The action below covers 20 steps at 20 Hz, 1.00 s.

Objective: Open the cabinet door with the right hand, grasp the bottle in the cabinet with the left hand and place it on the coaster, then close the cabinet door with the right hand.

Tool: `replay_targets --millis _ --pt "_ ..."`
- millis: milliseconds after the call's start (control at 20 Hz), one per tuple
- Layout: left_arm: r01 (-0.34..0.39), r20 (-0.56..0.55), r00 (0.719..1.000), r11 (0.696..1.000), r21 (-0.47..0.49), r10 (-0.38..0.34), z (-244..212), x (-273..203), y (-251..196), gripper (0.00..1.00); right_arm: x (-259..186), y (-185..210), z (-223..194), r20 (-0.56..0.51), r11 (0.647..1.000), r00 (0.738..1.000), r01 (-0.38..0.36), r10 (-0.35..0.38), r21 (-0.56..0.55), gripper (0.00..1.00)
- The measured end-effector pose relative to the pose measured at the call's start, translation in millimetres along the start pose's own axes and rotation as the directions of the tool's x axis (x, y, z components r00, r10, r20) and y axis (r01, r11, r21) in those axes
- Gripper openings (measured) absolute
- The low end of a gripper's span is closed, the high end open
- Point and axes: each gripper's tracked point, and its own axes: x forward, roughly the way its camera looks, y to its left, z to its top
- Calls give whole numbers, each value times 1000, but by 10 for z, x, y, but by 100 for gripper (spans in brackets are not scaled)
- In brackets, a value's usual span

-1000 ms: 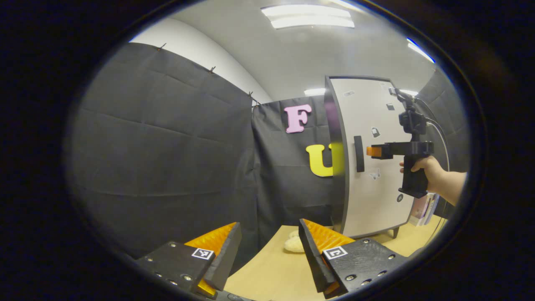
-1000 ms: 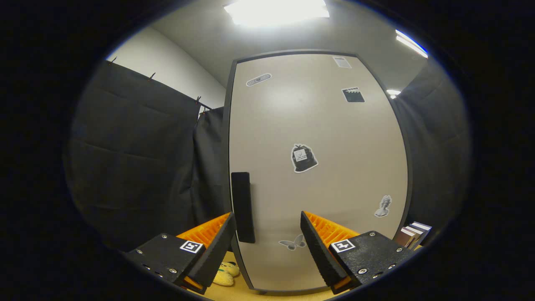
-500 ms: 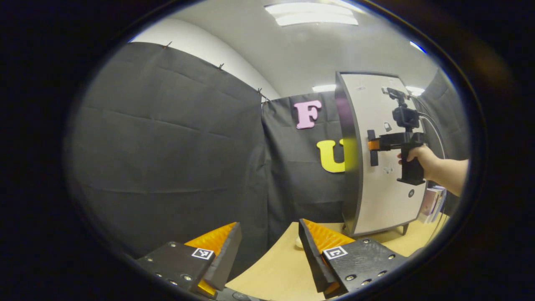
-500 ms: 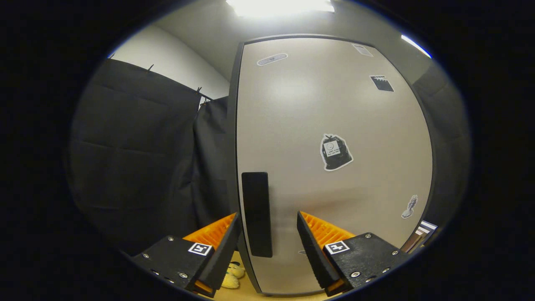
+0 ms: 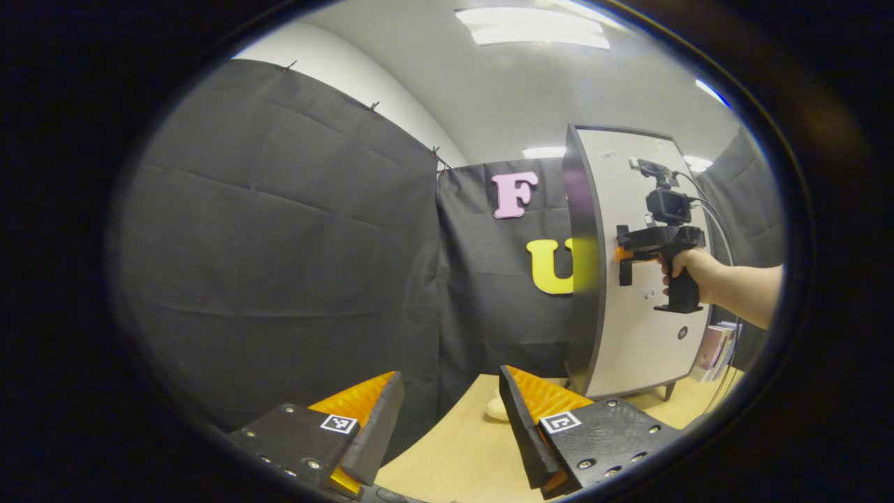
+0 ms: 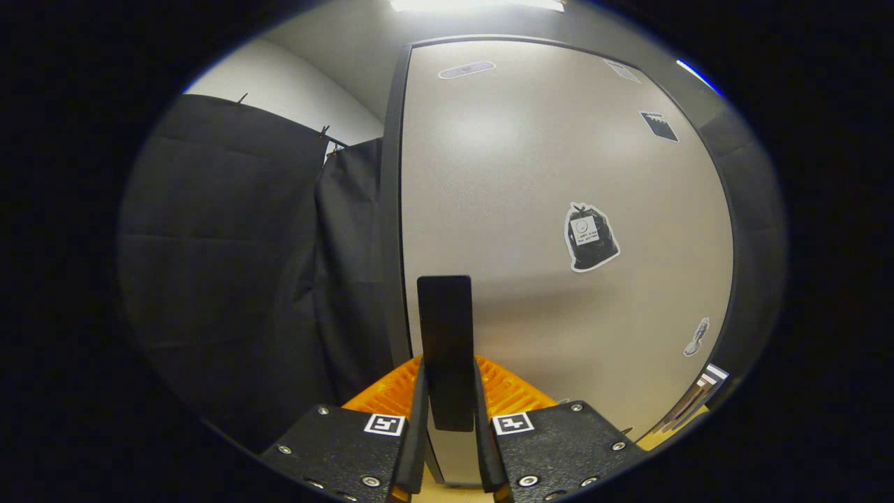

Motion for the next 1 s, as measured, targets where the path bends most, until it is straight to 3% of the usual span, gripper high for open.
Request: replay_targets --millis 150,400,600,1000 --pt "28 10 1000 1000 4 -28 69 -37 -10 79 -46 10 -6 -23 999 999 -38 38 9 16" --pt "81 26 996 997 6 -81 153 -120 -207 79 -229 41 28 -31 996 996 -85 86 23 17" --pt "119 38 992 993 6 -120 185 223 -539 81 -350 42 47 -29 992 992 -122 123 26 17" --pt "207 53 977 978 15 -207 277 262 -921 81 -833 7 111 -19 982 983 -184 185 39 17"
